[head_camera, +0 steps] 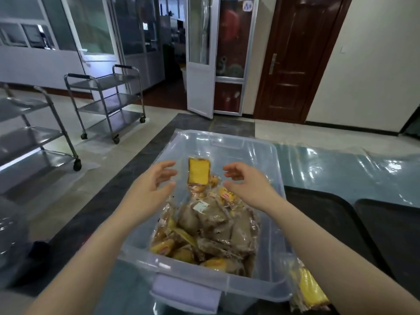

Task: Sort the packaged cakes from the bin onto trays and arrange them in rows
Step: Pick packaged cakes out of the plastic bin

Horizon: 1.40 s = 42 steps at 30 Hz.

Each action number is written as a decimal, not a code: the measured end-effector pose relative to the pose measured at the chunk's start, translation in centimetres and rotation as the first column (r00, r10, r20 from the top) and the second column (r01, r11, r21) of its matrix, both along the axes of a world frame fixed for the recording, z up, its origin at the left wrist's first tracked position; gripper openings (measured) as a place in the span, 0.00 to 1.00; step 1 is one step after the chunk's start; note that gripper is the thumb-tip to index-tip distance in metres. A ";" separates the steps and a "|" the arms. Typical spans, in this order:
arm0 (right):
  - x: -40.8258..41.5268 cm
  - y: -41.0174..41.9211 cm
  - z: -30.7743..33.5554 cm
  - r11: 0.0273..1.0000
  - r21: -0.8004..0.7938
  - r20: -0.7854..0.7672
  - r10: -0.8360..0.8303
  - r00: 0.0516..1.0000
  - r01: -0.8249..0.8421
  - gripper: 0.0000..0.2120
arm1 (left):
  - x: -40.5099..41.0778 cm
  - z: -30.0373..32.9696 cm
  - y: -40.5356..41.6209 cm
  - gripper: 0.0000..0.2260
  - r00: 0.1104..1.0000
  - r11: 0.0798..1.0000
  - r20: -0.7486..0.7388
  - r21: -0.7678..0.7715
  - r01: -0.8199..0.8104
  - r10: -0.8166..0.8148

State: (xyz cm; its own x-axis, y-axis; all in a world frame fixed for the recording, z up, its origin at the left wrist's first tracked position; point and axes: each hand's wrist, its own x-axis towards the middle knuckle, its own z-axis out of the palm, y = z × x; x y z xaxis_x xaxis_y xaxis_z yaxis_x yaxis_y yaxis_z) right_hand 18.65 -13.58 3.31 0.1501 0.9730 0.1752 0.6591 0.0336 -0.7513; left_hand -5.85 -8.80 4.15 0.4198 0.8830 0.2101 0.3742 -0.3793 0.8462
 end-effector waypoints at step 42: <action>3.4 8.1 -7.6 0.854 -0.467 0.631 0.140 0.763 0.230 0.21 | 6.3 -7.6 6.6 0.20 -0.120 0.893 -0.992 -0.094 0.441 -0.045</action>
